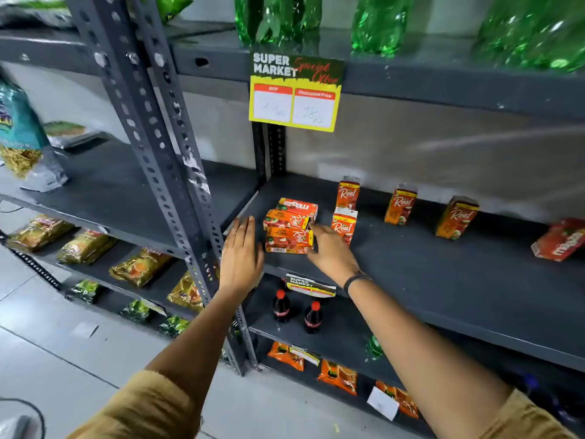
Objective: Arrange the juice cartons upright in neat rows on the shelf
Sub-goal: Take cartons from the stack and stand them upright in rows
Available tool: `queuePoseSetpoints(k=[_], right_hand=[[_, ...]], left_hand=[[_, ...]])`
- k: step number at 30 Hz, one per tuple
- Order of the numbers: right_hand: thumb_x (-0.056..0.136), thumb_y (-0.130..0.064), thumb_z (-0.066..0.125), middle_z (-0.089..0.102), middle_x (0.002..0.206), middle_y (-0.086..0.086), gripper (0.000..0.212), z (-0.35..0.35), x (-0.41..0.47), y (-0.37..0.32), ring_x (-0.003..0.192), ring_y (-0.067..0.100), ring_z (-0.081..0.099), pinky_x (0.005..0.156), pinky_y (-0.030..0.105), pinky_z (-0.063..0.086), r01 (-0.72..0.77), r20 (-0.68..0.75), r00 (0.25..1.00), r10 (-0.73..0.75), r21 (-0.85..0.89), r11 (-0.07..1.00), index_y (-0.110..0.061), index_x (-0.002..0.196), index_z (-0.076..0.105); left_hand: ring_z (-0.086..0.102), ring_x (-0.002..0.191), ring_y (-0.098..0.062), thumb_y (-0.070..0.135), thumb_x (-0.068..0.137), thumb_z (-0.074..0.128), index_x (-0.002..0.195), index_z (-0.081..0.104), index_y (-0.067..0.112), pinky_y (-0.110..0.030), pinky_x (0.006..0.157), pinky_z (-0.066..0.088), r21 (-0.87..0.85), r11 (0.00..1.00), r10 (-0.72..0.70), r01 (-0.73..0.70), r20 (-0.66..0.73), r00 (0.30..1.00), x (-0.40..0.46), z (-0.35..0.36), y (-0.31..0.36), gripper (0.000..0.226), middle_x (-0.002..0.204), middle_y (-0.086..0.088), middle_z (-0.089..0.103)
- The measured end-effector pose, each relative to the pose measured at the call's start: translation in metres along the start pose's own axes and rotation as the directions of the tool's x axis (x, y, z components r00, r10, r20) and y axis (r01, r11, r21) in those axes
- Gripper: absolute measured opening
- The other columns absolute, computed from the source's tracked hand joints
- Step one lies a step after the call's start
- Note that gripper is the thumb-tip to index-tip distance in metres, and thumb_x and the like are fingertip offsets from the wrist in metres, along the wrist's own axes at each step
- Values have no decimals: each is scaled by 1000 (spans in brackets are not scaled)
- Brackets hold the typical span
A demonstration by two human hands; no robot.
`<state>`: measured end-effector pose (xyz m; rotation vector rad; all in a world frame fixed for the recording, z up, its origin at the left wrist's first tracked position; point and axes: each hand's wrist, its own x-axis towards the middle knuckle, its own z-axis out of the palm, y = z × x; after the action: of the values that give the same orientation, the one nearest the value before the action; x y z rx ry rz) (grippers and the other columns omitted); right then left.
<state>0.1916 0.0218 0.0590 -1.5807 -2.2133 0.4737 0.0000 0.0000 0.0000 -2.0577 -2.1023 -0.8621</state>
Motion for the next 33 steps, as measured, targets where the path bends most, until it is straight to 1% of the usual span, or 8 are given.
queuePoseSetpoints(k=[4, 9, 13, 22, 25, 28, 30, 33], right_hand=[[87, -19, 61, 33, 150, 15, 66, 19, 19, -2, 133, 35, 39, 105, 43, 41, -22, 177, 983, 51, -161, 987, -5, 142, 28], [86, -14, 62, 22, 156, 16, 74, 37, 32, 7, 137, 35, 33, 105, 44, 44, 7, 160, 987, 32, -239, 971, -5, 145, 19], [86, -4, 58, 40, 138, 19, 61, 41, 35, 11, 117, 38, 53, 92, 45, 52, 17, 88, 996, 4, -241, 970, -4, 140, 31], [67, -19, 79, 55, 121, 12, 61, 37, 16, 17, 112, 24, 54, 94, 27, 40, -152, -35, 985, 169, 284, 947, -12, 123, 56], [65, -9, 80, 63, 108, 6, 51, 32, 14, 13, 104, 21, 60, 87, 26, 48, -156, -72, 966, 247, 600, 785, -10, 113, 61], [72, -2, 75, 65, 96, -3, 40, 25, 9, 9, 96, 15, 61, 80, 18, 49, -142, -9, 956, 292, 859, 491, -12, 108, 61], [76, -2, 71, 66, 98, -3, 33, 24, 4, 8, 97, 15, 62, 87, 31, 51, -154, 83, 956, 283, 958, 241, -17, 103, 62], [76, -14, 69, 69, 94, -3, 21, 27, -2, 7, 89, 14, 66, 80, 39, 55, -207, 215, 945, 246, 977, -58, -24, 95, 66]], left_hand=[[13, 147, -25, 18, 95, 41, 148, 19, 4, -41, 119, 23, 1, 1000, -30, 30, 126, 992, 26, 12, -16, 58, 157, -14, 22], [2, 148, -20, 23, 99, 35, 149, 10, 7, -37, 119, 22, 36, 997, -76, 69, 233, 969, 41, 29, -22, 59, 160, -10, 11], [3, 148, -22, 25, 100, 29, 149, 12, 4, -38, 121, 15, 32, 989, -149, 146, 284, 947, 44, 41, -24, 56, 159, -14, 11], [7, 148, -22, 30, 100, 24, 147, 16, 2, -38, 122, 3, 182, 980, -146, 84, 360, 921, 48, 47, -24, 55, 158, -13, 16], [6, 148, -23, 31, 100, 23, 147, 14, 2, -38, 122, 3, 198, 977, -155, 83, 382, 911, 50, 48, -24, 57, 159, -13, 14], [6, 148, -23, 31, 100, 22, 148, 14, 2, -38, 122, 4, 201, 976, -163, 89, 388, 907, 49, 46, -22, 57, 159, -14, 13], [6, 148, -23, 30, 100, 22, 148, 14, 3, -38, 122, 4, 192, 977, -159, 89, 390, 907, 49, 45, -21, 56, 159, -14, 13], [6, 148, -24, 29, 99, 23, 148, 14, 2, -39, 122, 3, 195, 976, -170, 98, 398, 902, 49, 45, -18, 56, 159, -15, 13]])
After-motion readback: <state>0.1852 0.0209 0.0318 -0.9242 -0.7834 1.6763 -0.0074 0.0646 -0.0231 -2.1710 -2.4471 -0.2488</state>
